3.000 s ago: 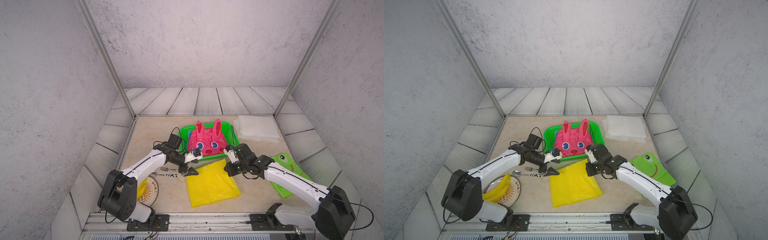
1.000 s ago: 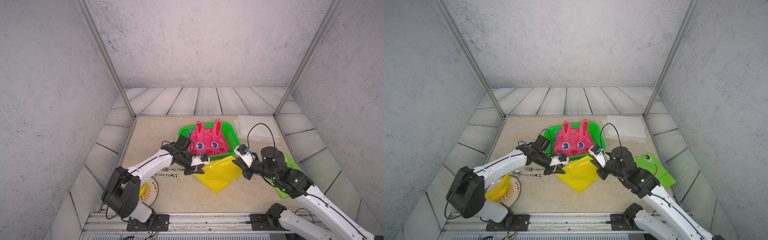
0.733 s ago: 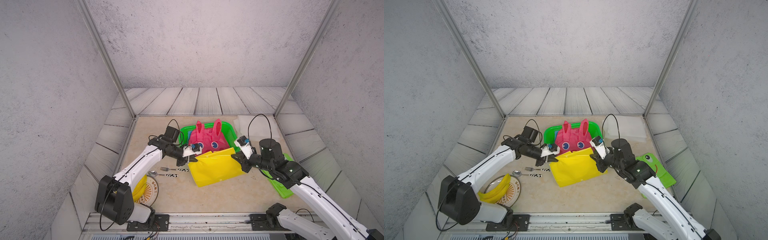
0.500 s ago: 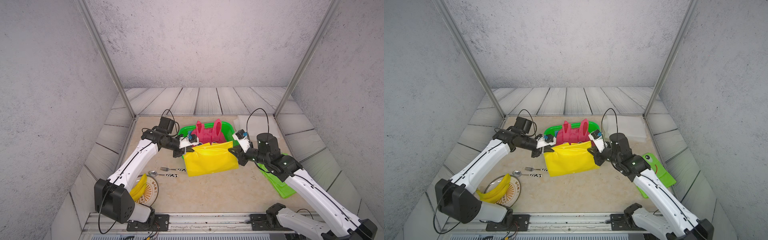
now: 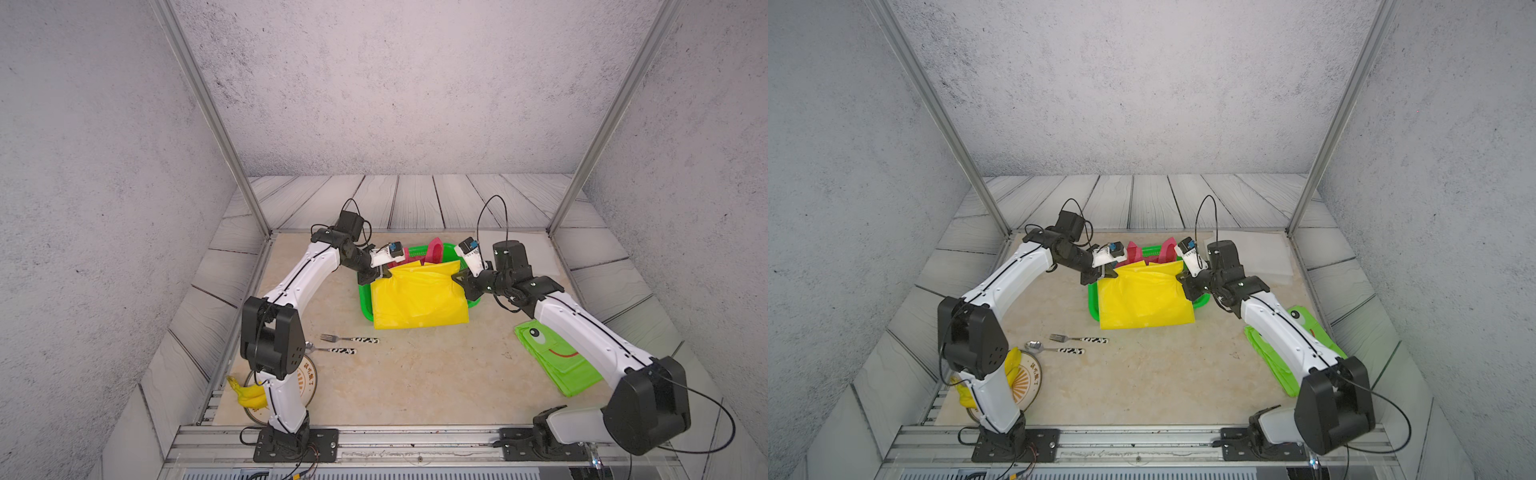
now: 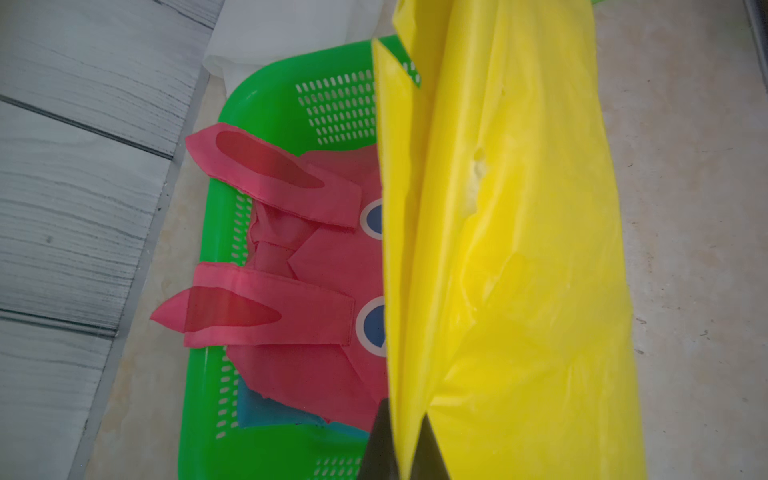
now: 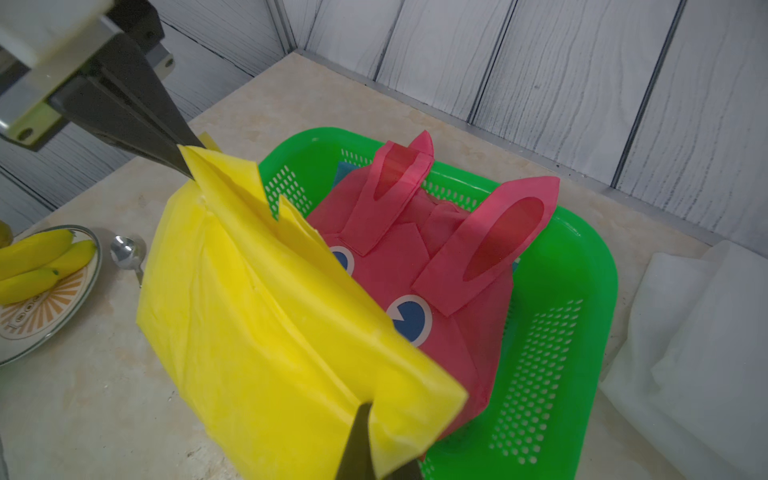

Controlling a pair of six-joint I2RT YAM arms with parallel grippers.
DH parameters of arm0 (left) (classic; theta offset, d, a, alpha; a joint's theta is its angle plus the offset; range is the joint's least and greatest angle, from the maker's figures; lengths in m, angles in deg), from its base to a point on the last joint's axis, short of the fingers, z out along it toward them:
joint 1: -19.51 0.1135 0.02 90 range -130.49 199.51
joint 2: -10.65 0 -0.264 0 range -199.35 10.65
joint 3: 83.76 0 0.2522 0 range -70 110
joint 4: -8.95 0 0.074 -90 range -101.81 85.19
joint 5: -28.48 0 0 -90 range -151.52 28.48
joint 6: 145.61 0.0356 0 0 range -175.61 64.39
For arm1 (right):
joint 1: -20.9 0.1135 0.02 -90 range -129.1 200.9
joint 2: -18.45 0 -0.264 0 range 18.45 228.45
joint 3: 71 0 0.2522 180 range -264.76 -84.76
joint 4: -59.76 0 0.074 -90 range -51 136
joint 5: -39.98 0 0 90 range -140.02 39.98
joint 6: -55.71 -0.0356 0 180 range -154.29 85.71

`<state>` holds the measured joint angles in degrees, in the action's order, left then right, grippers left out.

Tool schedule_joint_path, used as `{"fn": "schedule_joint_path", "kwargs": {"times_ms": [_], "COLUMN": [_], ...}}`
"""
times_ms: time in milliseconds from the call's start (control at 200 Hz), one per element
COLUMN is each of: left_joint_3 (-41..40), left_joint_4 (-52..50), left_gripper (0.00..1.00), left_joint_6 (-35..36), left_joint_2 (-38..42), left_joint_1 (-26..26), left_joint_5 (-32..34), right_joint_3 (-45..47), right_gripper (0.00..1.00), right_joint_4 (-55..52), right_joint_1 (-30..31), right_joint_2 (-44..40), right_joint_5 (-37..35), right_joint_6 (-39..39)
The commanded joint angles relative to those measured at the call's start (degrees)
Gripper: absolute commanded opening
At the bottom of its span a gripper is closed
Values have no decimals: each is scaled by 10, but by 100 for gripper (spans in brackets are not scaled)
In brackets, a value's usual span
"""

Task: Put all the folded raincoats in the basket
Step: Place the raincoat in the basket.

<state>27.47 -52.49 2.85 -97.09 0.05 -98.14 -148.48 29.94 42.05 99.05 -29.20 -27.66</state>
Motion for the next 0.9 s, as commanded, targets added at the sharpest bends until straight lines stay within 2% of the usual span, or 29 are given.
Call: {"fn": "schedule_joint_path", "kwargs": {"times_ms": [0, 140, 305, 555, 896], "left_joint_3": [18, 33, 63, 96, 108], "left_joint_4": [31, 56, 80, 89, 80], "left_gripper": [0, 0, 0, 0, 2], "left_joint_6": [-21, -24, -38, -27, -30], "left_joint_2": [-19, -64, -124, -180, -220], "left_joint_1": [14, 14, 14, 11, 0], "left_joint_5": [36, 59, 97, 118, 143], "right_joint_3": [-16, -46, -75, -148, -166], "right_gripper": [0, 0, 0, 0, 0], "right_joint_4": [21, 19, 33, 10, -1], "right_joint_1": [-7, -8, -13, -28, -39], "right_joint_2": [21, 81, 148, 239, 306], "right_joint_5": [-43, -99, -124, -115, -87], "right_joint_6": [23, 56, 87, 109, 101]}}
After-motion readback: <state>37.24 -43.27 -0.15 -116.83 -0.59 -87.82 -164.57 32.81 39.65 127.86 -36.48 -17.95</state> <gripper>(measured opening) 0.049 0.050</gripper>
